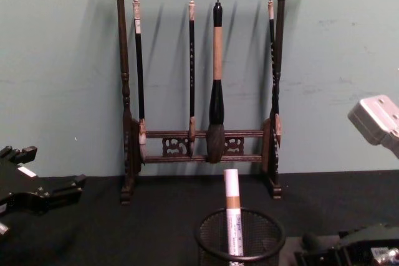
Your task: Pick up the water-based marker from the table and place it into the pen holder.
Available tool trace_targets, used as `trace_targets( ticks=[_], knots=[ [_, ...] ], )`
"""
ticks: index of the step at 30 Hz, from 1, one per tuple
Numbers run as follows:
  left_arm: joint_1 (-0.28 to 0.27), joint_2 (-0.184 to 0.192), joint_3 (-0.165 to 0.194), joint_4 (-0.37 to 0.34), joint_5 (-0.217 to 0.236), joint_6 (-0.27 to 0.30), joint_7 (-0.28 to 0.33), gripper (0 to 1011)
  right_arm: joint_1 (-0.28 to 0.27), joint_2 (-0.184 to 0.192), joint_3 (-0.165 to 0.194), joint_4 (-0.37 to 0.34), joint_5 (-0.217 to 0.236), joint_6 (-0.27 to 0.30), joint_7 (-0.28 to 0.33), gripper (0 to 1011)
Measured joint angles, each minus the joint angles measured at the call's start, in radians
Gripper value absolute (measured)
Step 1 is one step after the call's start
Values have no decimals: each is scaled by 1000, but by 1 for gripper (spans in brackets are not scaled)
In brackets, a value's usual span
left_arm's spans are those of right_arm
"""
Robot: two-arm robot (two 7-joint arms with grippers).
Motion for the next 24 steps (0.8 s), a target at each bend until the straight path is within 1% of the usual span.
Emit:
trace_targets(
  ticks=[6,24],
  knots=[
    [0,0,0,0,0,0,0,1001,0,-7,2,5,-18,-7,10,1000],
    [0,0,0,0,0,0,0,1001,-13,-32,27,12,-55,-8,35,1002]
  ],
)
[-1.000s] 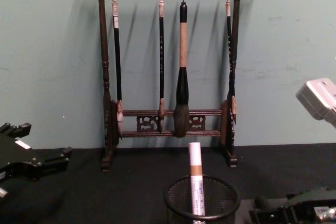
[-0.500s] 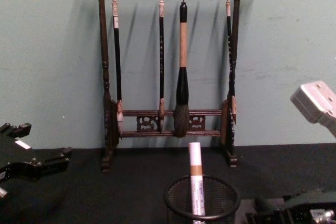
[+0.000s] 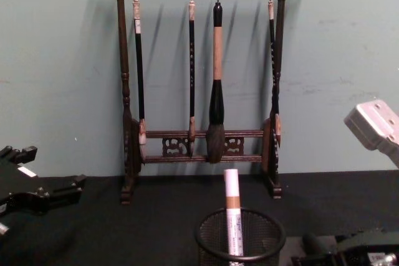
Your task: Pick up the water-based marker from the table and place it into the pen holder.
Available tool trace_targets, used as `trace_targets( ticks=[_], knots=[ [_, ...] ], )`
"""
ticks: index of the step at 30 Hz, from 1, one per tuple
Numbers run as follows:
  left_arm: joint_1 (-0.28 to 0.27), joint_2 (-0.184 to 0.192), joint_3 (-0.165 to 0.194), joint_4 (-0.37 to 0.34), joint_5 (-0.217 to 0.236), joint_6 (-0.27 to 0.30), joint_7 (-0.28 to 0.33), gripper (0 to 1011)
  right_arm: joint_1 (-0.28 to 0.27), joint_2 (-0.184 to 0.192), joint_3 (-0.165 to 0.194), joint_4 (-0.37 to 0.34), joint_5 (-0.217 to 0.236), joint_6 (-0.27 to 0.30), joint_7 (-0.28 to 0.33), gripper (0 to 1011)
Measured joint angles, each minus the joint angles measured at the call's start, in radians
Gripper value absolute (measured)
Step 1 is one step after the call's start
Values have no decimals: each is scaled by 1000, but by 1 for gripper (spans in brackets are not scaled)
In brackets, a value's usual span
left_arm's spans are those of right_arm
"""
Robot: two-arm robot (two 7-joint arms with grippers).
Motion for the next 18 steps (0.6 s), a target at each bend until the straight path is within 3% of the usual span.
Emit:
trace_targets(
  ticks=[18],
  knots=[
    [0,0,0,0,0,0,0,1001,-5,-11,13,6,-13,3,15,1002]
  ],
)
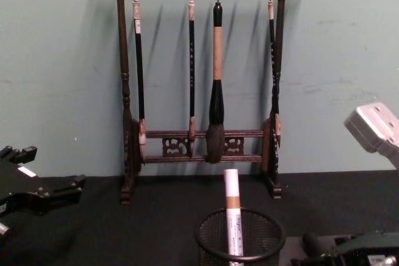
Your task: Pick up the water-based marker from the table and place it into the pen holder.
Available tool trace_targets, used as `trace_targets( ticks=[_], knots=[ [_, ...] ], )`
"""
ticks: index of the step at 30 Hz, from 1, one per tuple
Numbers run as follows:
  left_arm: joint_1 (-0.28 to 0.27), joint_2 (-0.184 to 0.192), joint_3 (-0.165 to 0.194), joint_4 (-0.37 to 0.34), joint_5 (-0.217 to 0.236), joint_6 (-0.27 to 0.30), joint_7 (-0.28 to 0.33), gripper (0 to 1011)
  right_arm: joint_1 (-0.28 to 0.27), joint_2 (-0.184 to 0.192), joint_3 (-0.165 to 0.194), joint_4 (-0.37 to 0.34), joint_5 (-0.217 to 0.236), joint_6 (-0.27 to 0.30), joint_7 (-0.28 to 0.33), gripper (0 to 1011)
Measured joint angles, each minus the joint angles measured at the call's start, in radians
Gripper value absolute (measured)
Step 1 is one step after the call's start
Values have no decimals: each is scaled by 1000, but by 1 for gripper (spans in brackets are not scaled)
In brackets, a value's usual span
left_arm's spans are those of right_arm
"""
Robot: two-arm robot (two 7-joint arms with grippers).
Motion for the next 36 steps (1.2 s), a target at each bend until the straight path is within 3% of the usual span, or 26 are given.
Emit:
trace_targets(
  ticks=[5,9,30,36],
  knots=[
    [0,0,0,0,0,0,0,1001,0,0,0,0,0,0,-1,978],
    [0,0,0,0,0,0,0,1001,0,1,-1,0,1,0,-1,888],
    [0,0,0,0,0,0,0,1001,1,1,-1,-1,3,1,-3,244],
    [0,0,0,0,0,0,0,1001,-2,-2,13,-4,2,-8,15,239]
  ],
)
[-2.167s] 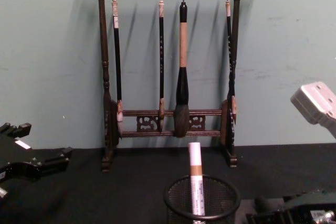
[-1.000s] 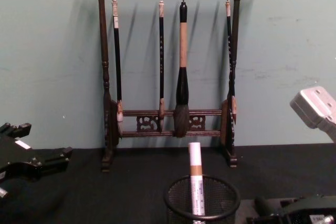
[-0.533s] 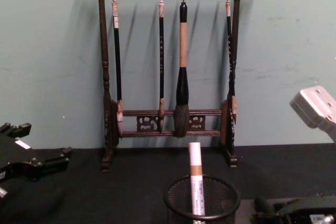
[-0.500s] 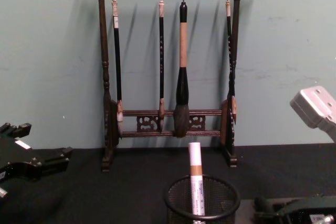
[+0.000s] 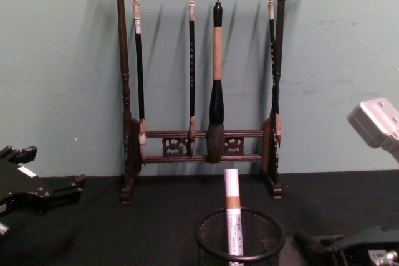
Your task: Pick up the water-based marker from the table and place it into the pen holder.
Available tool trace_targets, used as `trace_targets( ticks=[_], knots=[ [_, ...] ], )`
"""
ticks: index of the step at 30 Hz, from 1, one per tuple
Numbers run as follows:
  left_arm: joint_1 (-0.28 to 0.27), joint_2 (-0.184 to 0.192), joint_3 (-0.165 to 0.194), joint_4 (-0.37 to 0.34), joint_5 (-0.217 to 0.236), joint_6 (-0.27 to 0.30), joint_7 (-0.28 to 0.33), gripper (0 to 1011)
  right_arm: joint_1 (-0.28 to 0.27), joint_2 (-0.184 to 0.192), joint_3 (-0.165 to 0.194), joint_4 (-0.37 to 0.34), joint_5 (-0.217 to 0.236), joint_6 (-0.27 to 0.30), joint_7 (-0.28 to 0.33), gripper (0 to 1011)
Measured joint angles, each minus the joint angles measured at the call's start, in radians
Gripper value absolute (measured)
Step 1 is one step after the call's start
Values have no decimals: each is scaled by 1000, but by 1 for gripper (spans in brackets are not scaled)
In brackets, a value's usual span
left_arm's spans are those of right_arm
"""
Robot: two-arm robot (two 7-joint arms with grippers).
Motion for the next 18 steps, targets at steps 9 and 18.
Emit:
trace_targets(
  ticks=[9,18],
  knots=[
    [0,0,0,0,0,0,0,1001,-21,-5,48,-28,34,-155,41,239],
    [0,0,0,0,0,0,0,1001,-42,-1,73,-66,84,-383,79,239]
  ],
)
